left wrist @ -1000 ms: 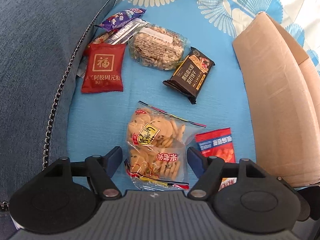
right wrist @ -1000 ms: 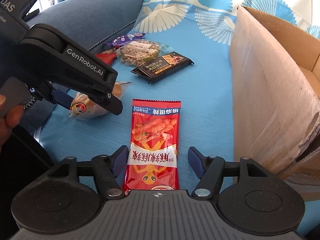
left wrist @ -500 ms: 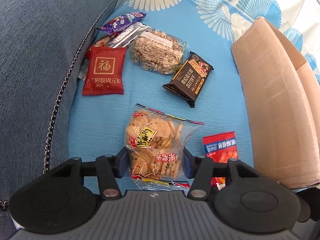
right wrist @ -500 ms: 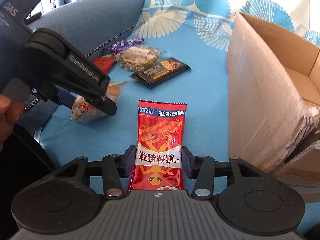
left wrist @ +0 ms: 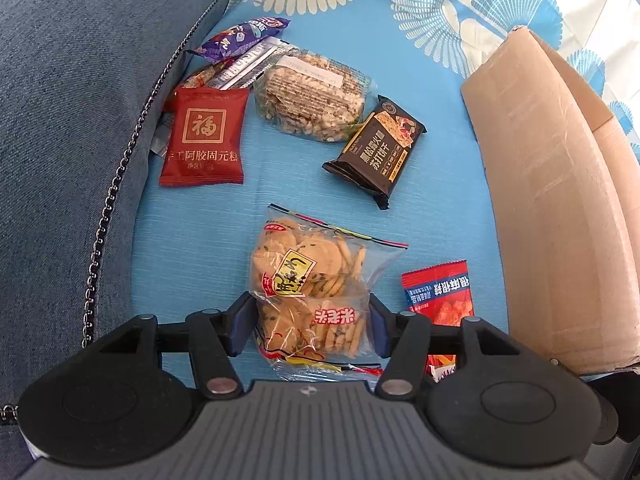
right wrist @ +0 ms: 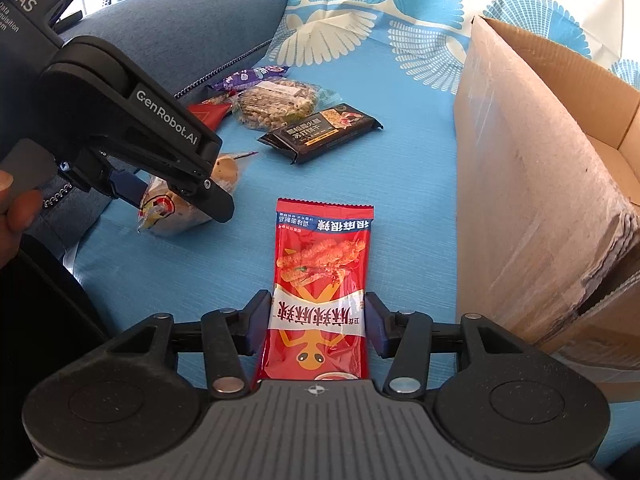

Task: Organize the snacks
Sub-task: 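Lift the red packet and cracker bag toward the box with both tools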

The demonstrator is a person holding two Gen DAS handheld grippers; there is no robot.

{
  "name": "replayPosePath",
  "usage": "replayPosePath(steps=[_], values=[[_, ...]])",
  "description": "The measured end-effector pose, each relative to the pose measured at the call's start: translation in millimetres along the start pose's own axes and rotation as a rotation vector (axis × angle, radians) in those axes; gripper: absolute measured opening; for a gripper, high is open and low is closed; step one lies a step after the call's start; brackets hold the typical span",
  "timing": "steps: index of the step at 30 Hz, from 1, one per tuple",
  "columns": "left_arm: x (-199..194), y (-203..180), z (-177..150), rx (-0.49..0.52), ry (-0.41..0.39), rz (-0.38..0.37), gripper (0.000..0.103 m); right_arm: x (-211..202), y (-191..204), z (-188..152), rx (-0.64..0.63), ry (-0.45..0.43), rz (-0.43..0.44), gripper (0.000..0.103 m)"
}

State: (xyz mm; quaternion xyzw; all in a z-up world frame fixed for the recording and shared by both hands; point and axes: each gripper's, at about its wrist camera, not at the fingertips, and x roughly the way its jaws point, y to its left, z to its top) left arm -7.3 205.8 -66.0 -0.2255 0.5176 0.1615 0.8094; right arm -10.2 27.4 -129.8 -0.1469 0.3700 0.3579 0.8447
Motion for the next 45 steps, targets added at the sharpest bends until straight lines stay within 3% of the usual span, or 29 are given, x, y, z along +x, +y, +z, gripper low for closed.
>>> replayPosePath(steps=[18,30,45], values=[[-1.2,-3.5,-0.1,0.019,-0.015,0.009,0.058,-1.6,3.8,-1.7,-0.015,-0.017,-0.019,0.05],[-15.5,-3.2,-4.8,0.017,-0.084,-0.028,0.057,-25.7,3.9,0.2,-0.02,-0.107,-0.035,0.048],[-55.4,0.9,-20.2,0.006,-0.321,-0.135,0.057,-100.0,14.5,-0.6,-0.085,-0.32,-0.019,0.048]])
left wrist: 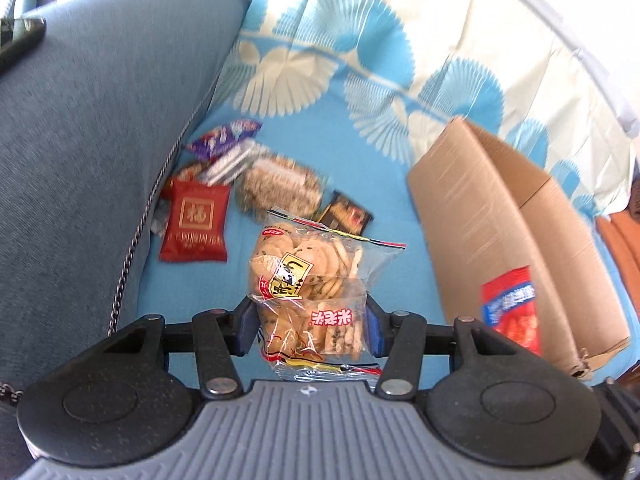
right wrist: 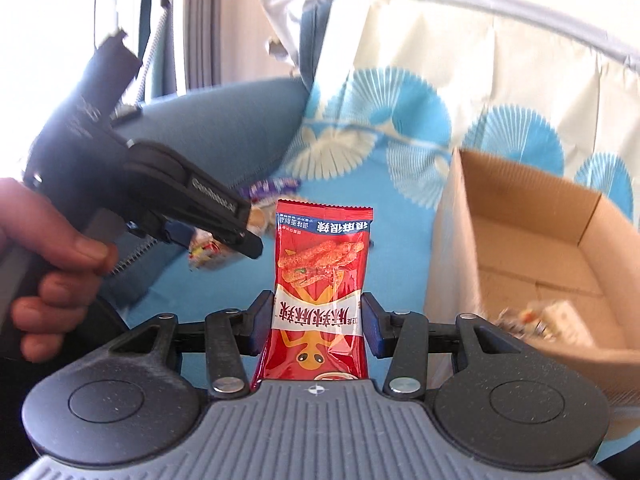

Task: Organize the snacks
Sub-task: 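Lift the red packet and cracker bag toward the box with both tools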

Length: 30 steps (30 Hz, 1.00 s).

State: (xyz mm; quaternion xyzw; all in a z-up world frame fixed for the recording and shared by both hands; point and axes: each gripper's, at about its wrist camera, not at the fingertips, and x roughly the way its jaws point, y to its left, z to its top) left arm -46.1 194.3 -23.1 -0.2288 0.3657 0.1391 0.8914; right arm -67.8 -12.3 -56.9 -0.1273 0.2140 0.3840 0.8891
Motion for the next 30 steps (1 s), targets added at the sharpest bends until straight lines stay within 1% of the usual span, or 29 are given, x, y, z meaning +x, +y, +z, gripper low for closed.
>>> replayPosePath(steps=[4,7,10,12,16,21,24,27,30], values=[[-11.5,0.3,-1.3,0.001,-0.067,-0.031,0.057,-22.1,-5.9,12.8,-0.002,-0.048,-0.022,0.048],[-17.9,2.0,-1.3,-0.008,-0.098,-0.052,0.057,-38.7,-16.7,25.6,0.029,-0.086,-0.049,0.048],[-22.5,2.8,-1.0,-0.023,-0.114,-0.064,0.057,-52.0,-33.3,35.0,0.055,-0.131,-0.072,0.048],[-22.6,2.5,0.1,-0.023,-0.117,-0.064,0.057,-56.1,-46.3,35.6,0.061,-0.156,-0.092,0.048],[-23.0,1.7,1.2,-0.014,-0.122,-0.061,0.057,-57.8,-83.7,35.5,0.088,-0.166,-0.142,0.048],[-18.6,2.7,3.5,-0.024,-0.119,-0.065,0.057,-65.7,-142.7,41.8,0.128,-0.204,-0.21,0.048],[-16.4,1.9,4.6,-0.024,-0.116,-0.055,0.057,-74.1,-177.7,45.1,0.119,-0.229,-0.255,0.048],[-14.1,0.0,5.2,-0.014,-0.111,-0.043,0.057,-77.7,-209.0,41.8,0.128,-0.241,-0.287,0.048],[-12.9,-1.2,5.2,-0.004,-0.11,-0.036,0.057,-76.3,-229.4,30.6,0.171,-0.245,-0.298,0.048]])
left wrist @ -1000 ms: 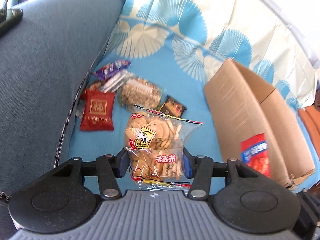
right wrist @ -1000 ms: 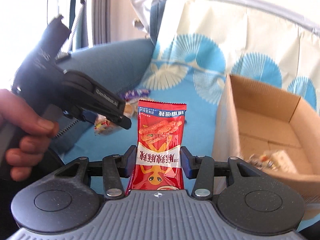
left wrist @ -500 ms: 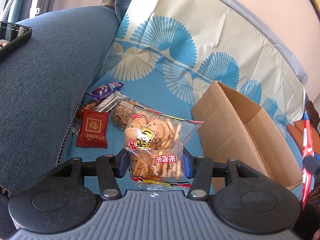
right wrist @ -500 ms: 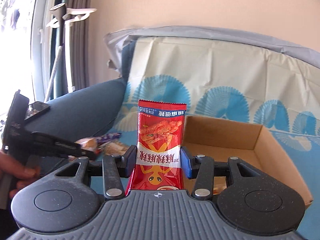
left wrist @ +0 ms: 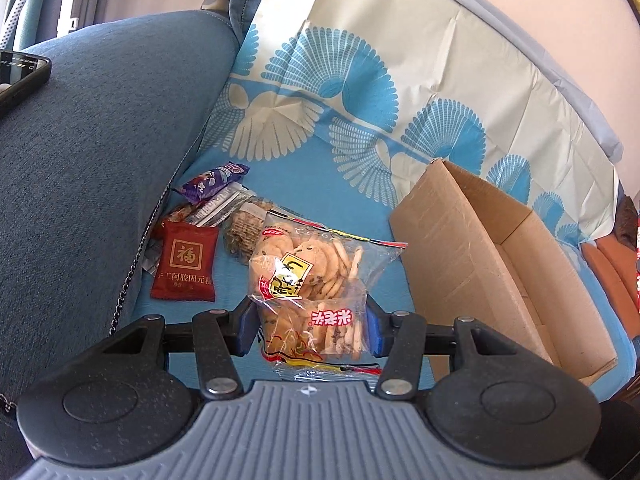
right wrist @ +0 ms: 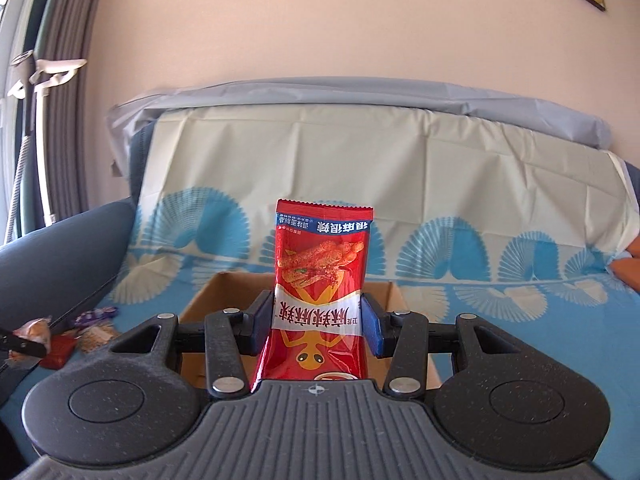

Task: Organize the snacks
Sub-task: 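Lift the red packet and cracker bag toward the box with both tools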

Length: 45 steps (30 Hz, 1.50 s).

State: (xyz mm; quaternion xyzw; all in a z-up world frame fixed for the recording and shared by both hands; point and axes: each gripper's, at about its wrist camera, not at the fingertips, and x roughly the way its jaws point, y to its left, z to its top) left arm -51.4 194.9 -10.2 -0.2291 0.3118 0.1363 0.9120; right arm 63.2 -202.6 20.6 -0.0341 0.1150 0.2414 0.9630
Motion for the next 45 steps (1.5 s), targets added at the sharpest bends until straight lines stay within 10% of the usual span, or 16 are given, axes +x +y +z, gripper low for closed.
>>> replayPosePath(steps=[16,24,45], values=[[4.6,-22.0,-3.3,0.106,-0.006,0.077,0.057,3.6,-16.3,-26.5,0.187,-0.027,0.011,0.048],[-0.3,-31.2,-3.1,-0.032,0.013,0.077,0.057,8.7,-20.1,-27.6,0.181,-0.011,0.025,0.048],[23.4,-210.1,32.8,0.185,-0.06,-0.138,0.057,12.4,-22.7,-28.0,0.2,0.004,0.025,0.048]])
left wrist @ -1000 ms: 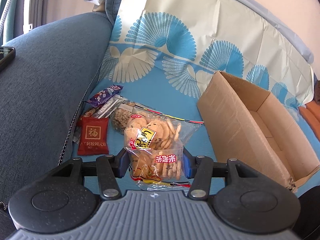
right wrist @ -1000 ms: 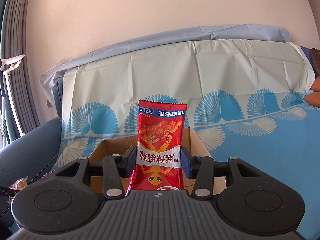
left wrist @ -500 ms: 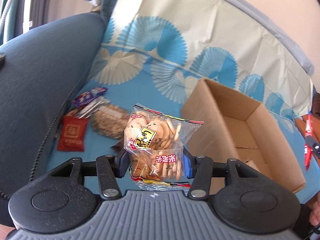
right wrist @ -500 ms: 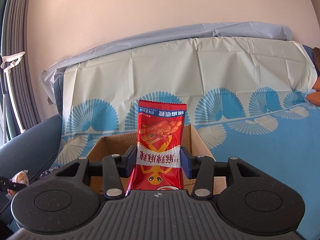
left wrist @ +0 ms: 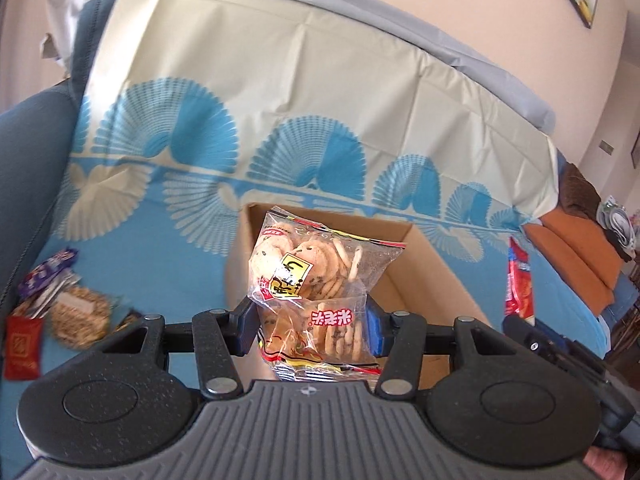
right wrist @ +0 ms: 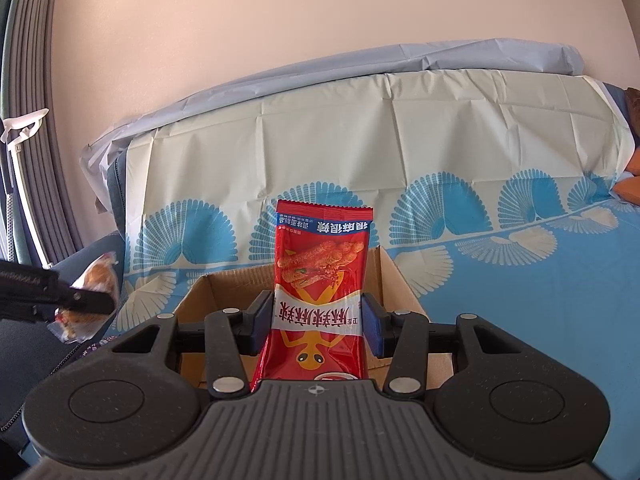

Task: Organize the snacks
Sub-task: 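Lift the red packet and cracker bag toward the box with both tools, then open both tools over the box to drop the red packet and cracker bag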

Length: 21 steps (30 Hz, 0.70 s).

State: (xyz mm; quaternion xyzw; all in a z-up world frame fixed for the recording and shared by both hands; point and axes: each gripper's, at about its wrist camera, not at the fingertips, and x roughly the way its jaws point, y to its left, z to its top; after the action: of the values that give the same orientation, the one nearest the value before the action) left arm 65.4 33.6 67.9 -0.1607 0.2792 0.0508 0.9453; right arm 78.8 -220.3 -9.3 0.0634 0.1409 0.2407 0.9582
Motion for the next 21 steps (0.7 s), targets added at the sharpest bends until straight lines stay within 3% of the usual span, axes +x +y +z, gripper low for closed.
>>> replayPosePath(steps=[8,21], values=[[29.7,-29.9,-1.2,0.023,0.029,-0.029,0.057,0.5,-1.7,-0.4,0.006,0.002,0.0,0.048],[54.4,-38.8,-5.5,0.02,0.06,-0.061,0.057,7.1,3.7,-0.7,-0.024,0.023,-0.015,0.048]])
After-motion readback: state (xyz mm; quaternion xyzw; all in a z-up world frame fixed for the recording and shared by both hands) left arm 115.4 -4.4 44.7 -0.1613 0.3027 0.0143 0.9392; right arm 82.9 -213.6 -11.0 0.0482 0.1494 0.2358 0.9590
